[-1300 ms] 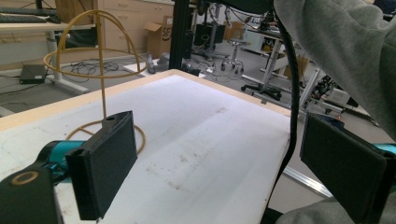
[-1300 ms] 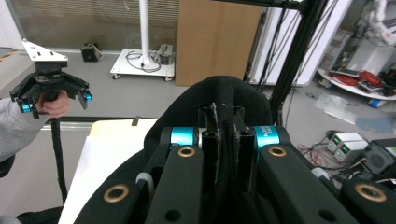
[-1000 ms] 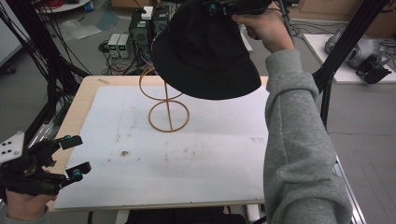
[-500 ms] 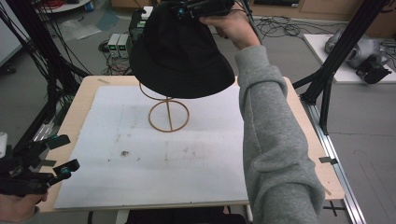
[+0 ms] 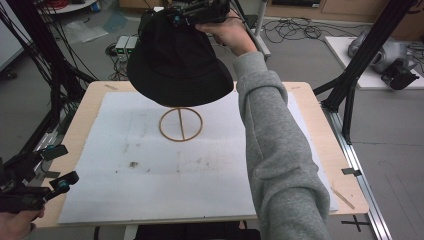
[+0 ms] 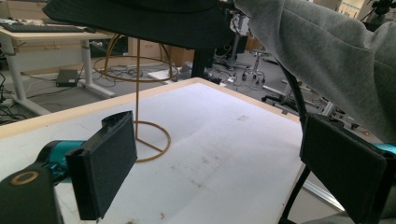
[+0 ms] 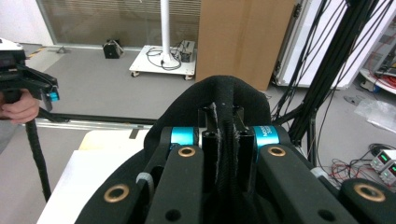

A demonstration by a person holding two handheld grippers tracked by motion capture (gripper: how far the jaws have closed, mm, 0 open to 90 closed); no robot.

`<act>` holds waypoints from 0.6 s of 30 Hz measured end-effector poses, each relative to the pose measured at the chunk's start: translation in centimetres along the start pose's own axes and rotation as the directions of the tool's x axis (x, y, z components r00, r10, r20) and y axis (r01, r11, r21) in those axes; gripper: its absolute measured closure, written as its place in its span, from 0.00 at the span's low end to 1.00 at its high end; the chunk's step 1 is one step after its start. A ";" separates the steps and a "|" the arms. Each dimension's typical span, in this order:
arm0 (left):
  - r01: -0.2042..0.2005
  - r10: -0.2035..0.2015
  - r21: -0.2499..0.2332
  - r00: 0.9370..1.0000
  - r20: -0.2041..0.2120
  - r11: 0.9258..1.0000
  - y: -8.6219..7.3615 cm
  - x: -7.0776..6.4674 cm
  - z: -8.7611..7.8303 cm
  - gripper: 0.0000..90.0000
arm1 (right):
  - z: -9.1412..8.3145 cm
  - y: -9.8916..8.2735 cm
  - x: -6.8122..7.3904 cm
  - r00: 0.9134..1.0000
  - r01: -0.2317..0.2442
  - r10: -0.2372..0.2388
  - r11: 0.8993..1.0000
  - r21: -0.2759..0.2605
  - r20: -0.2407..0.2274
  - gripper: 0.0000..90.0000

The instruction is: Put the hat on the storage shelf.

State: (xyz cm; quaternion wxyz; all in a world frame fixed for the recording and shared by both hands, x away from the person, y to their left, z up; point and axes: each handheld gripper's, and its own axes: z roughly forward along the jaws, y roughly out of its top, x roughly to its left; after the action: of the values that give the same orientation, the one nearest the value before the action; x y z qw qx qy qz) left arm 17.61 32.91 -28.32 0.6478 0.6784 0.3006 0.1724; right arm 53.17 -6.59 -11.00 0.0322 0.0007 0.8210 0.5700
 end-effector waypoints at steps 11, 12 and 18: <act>0.002 -0.002 0.000 1.000 -0.002 1.000 0.0 0.1 -0.1 0.13 | 1.5 -1.4 -0.6 0.998 -0.038 0.036 0.999 0.024 0.055 0.96; 0.002 -0.002 -0.001 1.000 -0.001 1.000 0.0 0.1 -0.1 0.13 | 1.5 -1.4 -0.6 0.998 -0.038 0.036 0.999 0.024 0.055 0.96; 0.008 -0.008 0.002 1.000 -0.001 1.000 -0.2 0.2 0.0 0.13 | 3.0 -3.4 -0.9 0.999 -0.041 0.040 0.999 0.034 0.018 0.96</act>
State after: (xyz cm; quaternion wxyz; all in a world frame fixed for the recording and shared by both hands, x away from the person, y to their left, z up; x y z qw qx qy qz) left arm 17.71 33.07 -28.56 0.6479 0.6776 0.3037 0.1699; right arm 54.37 -5.03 -15.18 0.0276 0.0228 0.8301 0.5565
